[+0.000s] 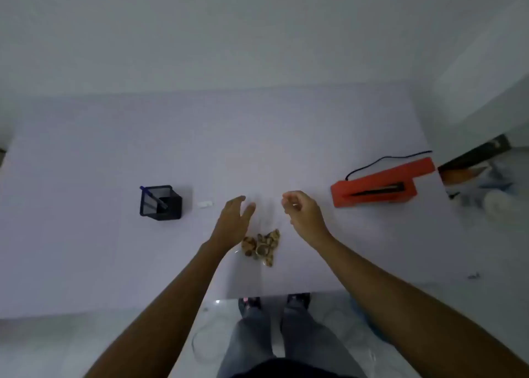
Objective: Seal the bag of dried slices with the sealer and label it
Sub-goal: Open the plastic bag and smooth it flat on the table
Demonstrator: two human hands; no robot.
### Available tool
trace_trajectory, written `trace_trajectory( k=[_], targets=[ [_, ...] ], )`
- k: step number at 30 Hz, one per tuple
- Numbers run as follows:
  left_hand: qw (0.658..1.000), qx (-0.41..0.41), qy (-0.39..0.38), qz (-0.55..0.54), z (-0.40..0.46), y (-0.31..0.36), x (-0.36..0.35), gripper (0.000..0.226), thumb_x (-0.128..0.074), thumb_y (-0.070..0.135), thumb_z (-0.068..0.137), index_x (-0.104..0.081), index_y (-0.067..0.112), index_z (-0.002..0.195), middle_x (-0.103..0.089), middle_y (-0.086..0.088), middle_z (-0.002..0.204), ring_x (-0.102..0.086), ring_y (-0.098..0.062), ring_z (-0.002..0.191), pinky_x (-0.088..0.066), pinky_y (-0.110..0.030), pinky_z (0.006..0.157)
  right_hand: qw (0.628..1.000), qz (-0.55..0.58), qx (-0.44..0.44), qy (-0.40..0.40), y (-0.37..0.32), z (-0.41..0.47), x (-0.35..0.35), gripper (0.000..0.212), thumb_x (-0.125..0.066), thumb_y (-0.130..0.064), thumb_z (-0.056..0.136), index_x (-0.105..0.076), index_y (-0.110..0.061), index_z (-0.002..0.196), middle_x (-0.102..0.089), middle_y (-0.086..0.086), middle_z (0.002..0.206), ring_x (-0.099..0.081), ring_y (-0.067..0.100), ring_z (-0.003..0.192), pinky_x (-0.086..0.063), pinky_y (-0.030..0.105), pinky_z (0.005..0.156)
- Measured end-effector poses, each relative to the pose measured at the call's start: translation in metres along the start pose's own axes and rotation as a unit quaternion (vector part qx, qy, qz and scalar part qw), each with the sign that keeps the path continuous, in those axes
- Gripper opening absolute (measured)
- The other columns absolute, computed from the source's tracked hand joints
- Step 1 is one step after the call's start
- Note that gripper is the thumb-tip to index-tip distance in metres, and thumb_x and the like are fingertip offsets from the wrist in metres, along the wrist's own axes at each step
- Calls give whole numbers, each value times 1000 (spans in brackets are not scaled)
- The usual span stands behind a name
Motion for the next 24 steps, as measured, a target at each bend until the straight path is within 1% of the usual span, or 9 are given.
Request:
trace_trajectory(
  k=[2, 4, 8, 10, 13, 15, 17, 19, 24],
  targets=[
    [999, 48, -18, 14, 0, -26, -15, 57, -46, 44, 101, -39, 11, 147, -42, -14, 150, -45, -29, 134, -35, -44, 114, 991, 37, -126, 13, 47, -13, -6, 29, -64, -26, 95, -62, -13, 121, -68, 9, 110, -67, 24, 92, -61, 48, 82],
    [995, 93, -40, 16, -6, -49, -33, 55, -50, 39, 100, -40, 10, 146, -47, -14, 146, -49, -29, 130, -39, -43, 110, 971, 77, -227, -2, 88, -37, -22, 39, -66, -23, 94, -56, -10, 130, -65, 13, 117, -64, 23, 91, -59, 40, 75],
    [991, 132, -23, -11, -10, -56, -46, 51, -55, 27, 96, -44, 7, 142, -56, -11, 133, -55, -28, 119, -43, -34, 96, 944, 114, -309, -5, 123, -54, -49, 48, -64, -15, 92, -51, -10, 138, -60, 13, 124, -64, 30, 106, -56, 34, 71],
    [992, 129, -13, 1, -10, -60, -47, 45, -57, 23, 95, -51, 7, 136, -60, -10, 125, -57, -28, 114, -44, -34, 93, 947, 111, -303, 5, 130, -52, -55, 44, -61, -11, 92, -55, -7, 135, -62, 13, 118, -64, 33, 107, -55, 35, 75],
    [995, 96, -24, 28, -11, -61, -47, 19, -61, 20, 92, -67, 10, 106, -69, -8, 104, -63, -25, 97, -49, -34, 85, 954, 110, -277, 19, 132, -51, -56, 28, -62, -4, 90, -67, 0, 117, -66, 14, 96, -63, 26, 80, -54, 36, 68],
    [995, 91, -32, 4, -14, -64, -45, 17, -64, 19, 91, -70, 10, 104, -70, -7, 100, -64, -24, 94, -51, -35, 87, 963, 96, -251, 28, 134, -51, -51, 17, -66, -3, 88, -73, 0, 104, -67, 9, 81, -58, 21, 69, -52, 37, 67],
    [995, 91, -32, -23, -17, -70, -41, 17, -67, 16, 90, -72, 10, 105, -72, -6, 101, -65, -23, 94, -52, -36, 90, 971, 81, -223, 30, 132, -55, -44, 14, -69, -6, 88, -77, -6, 100, -72, 6, 82, -61, 19, 73, -53, 37, 72],
    [995, 83, -33, -49, -23, -73, -37, 7, -67, 13, 89, -73, 13, 94, -72, -3, 94, -65, -20, 89, -52, -36, 88, 978, 63, -198, 28, 127, -61, -40, 16, -70, -7, 89, -78, -9, 102, -75, 5, 91, -65, 17, 79, -55, 34, 76],
    [997, 12, -27, -67, -34, -61, -25, 8, -67, 19, 92, -74, 15, 90, -72, 4, 91, -67, -13, 85, -57, -33, 79, 991, 33, -123, 52, 111, -72, -27, 14, -69, -6, 91, -78, -7, 100, -71, -6, 80, -65, 14, 77, -52, 26, 70]
  ],
)
Point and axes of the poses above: each hand's wrist, its own z-axis towards the middle knuckle, its own x-axis out of the back of the hand, y = z × x, the point moved 9 cm from there along z, towards the middle knuckle
